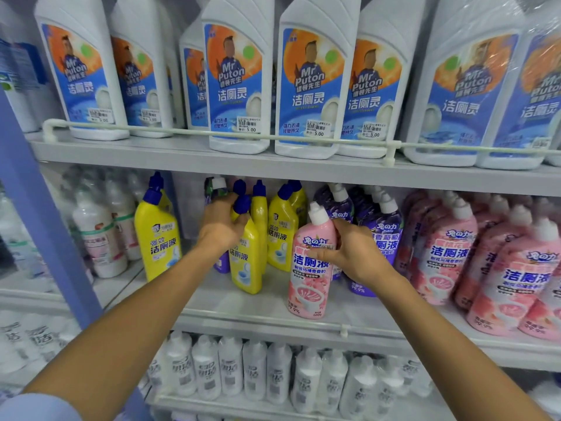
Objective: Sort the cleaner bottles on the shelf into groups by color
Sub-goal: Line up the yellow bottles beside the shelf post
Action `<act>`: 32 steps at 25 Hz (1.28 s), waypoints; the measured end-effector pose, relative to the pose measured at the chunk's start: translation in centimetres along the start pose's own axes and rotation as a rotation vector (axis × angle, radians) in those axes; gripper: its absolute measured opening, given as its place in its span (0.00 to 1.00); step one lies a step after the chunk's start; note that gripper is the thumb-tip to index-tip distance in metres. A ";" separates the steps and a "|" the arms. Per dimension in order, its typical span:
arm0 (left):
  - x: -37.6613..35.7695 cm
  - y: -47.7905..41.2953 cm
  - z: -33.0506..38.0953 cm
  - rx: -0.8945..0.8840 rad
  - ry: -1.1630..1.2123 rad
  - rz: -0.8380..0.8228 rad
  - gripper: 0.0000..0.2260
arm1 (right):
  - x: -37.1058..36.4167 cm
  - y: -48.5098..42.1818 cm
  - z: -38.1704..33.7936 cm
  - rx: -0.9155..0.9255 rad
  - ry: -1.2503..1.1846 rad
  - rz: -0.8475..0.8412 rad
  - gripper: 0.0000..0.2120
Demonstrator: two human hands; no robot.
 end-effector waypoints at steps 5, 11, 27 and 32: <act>3.6 0.7 -3.8 0.031 -0.009 0.062 0.16 | 0.0 0.2 0.0 0.025 -0.023 0.009 0.35; 8.9 2.4 -9.3 0.179 -0.117 0.200 0.11 | -0.3 -0.3 0.6 0.031 -0.040 0.026 0.28; 8.6 2.9 -2.9 -0.223 -0.548 0.215 0.24 | -0.9 -0.3 0.9 0.033 -0.033 0.076 0.27; 5.8 0.8 0.0 -0.285 -0.622 -0.144 0.34 | -1.0 -0.3 0.7 0.037 -0.004 0.077 0.27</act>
Point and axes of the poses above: each hand's wrist, its own y-axis away from the middle knuckle, its own x-axis out of the back of the hand, z = x × y, the point moved 3 cm from there along -y, towards the middle knuckle, and after that the axes turned 2 degrees about -y, right-handed, at the moved point
